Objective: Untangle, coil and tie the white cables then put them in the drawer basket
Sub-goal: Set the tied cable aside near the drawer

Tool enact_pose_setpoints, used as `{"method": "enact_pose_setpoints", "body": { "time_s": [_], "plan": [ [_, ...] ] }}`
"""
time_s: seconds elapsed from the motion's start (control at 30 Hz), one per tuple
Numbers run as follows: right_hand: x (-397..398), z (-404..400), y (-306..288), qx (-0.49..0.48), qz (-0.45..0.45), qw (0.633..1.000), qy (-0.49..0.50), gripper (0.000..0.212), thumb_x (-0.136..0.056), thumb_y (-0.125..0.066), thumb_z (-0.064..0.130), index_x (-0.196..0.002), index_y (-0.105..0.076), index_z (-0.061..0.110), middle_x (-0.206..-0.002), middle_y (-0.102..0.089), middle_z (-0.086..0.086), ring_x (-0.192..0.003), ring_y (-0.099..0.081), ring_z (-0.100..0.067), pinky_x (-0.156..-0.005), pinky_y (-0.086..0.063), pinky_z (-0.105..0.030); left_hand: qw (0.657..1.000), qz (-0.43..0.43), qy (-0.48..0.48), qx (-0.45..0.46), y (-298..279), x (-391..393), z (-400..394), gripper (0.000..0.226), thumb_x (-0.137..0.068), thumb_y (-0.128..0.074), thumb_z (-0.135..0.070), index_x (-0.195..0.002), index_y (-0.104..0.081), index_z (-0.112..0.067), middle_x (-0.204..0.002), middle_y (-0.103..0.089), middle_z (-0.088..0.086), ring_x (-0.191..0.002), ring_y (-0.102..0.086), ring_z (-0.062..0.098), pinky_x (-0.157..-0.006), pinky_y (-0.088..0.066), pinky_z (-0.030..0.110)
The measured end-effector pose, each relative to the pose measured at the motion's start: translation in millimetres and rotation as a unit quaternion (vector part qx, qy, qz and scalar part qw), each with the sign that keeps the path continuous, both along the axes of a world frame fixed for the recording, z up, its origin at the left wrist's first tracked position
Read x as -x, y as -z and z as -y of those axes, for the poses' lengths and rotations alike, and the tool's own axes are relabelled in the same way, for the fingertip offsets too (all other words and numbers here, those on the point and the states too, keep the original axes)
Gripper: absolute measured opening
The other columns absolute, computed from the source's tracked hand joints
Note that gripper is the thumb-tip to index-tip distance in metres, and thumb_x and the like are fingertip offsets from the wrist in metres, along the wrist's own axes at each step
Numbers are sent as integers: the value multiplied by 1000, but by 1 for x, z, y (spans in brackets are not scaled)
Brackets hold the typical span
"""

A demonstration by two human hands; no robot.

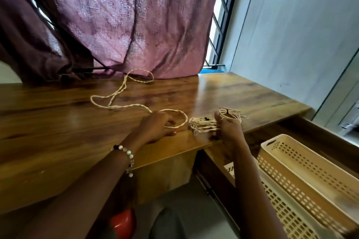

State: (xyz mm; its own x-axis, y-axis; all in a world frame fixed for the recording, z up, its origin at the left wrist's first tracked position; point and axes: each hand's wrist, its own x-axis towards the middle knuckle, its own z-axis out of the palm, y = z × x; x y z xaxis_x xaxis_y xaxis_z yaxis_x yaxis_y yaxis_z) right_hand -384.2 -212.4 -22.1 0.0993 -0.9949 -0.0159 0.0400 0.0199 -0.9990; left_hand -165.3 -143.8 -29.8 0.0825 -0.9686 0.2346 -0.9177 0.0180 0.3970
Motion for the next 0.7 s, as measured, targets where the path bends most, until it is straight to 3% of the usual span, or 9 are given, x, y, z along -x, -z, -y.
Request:
{"method": "enact_pose_setpoints", "body": {
  "time_s": [0.07, 0.13, 0.23, 0.3, 0.4, 0.5, 0.63, 0.7],
  "plan": [
    [-4, 2, 1, 69, -175, 981, 48, 46, -96, -51, 43, -72, -65, 6, -64, -65, -13, -56, -62, -23, -54, -48, -21, 999, 25, -15, 30, 4, -8, 0, 34, -74, -75, -38, -105, -72, -25, -110, -70, 1, -101, -64, 20, -84, -51, 36],
    [-6, 5, 4, 135, -308, 937, 95, 55, -97, -44, 47, -72, -67, 4, -74, -67, -18, -77, -64, -33, -69, -43, -30, 997, 50, -17, 59, 4, -11, 1, 26, -76, -73, -35, -100, -73, -23, -101, -72, 4, -96, -64, 23, -80, -50, 35],
    [-10, 1, 7, 182, -346, 908, 149, 62, -99, -34, 50, -75, -67, 3, -82, -67, -23, -86, -62, -38, -68, -39, -35, 992, 77, -20, 97, 6, -12, 3, 20, -82, -68, -33, -95, -74, -20, -94, -72, 6, -91, -63, 24, -76, -49, 36],
    [-9, -4, 8, 189, -340, 902, 187, 59, -101, -30, 45, -84, -65, 1, -90, -66, -24, -90, -61, -39, -70, -40, -36, 988, 72, -26, 135, 9, -11, 3, 19, -84, -67, -32, -96, -74, -18, -93, -71, 6, -89, -63, 24, -74, -47, 35],
    [-4, -7, 8, 141, -273, 920, 243, 43, -101, -38, 31, -94, -61, -4, -98, -63, -25, -97, -58, -39, -71, -35, -33, 982, 35, -39, 182, 8, -10, 2, 19, -84, -68, -29, -98, -74, -17, -92, -71, 7, -86, -63, 25, -71, -42, 32],
    [-4, -7, 13, 100, -177, 956, 210, 31, -96, -51, 32, -97, -64, 3, -93, -67, -14, -87, -63, -28, -69, -47, -34, 978, 14, -47, 202, 8, -11, 5, 18, -81, -72, -27, -96, -76, -16, -89, -71, 9, -85, -62, 27, -71, -40, 31],
    [-13, -10, 26, 70, -111, 977, 170, 27, -89, -63, 35, -96, -63, 9, -88, -67, -9, -67, -67, -16, -46, -49, -19, 973, -3, -69, 220, 11, -12, 5, 17, -78, -75, -28, -92, -77, -18, -85, -63, 10, -89, -54, 28, -74, -44, 36],
    [-20, -10, 29, 75, -120, 973, 182, 28, -88, -64, 37, -93, -61, 10, -91, -68, -11, -72, -67, -18, -54, -55, -26, 969, -29, -72, 236, 10, -14, 4, 16, -77, -76, -28, -91, -77, -19, -84, -61, 8, -87, -54, 26, -73, -44, 36]
  ]
}}
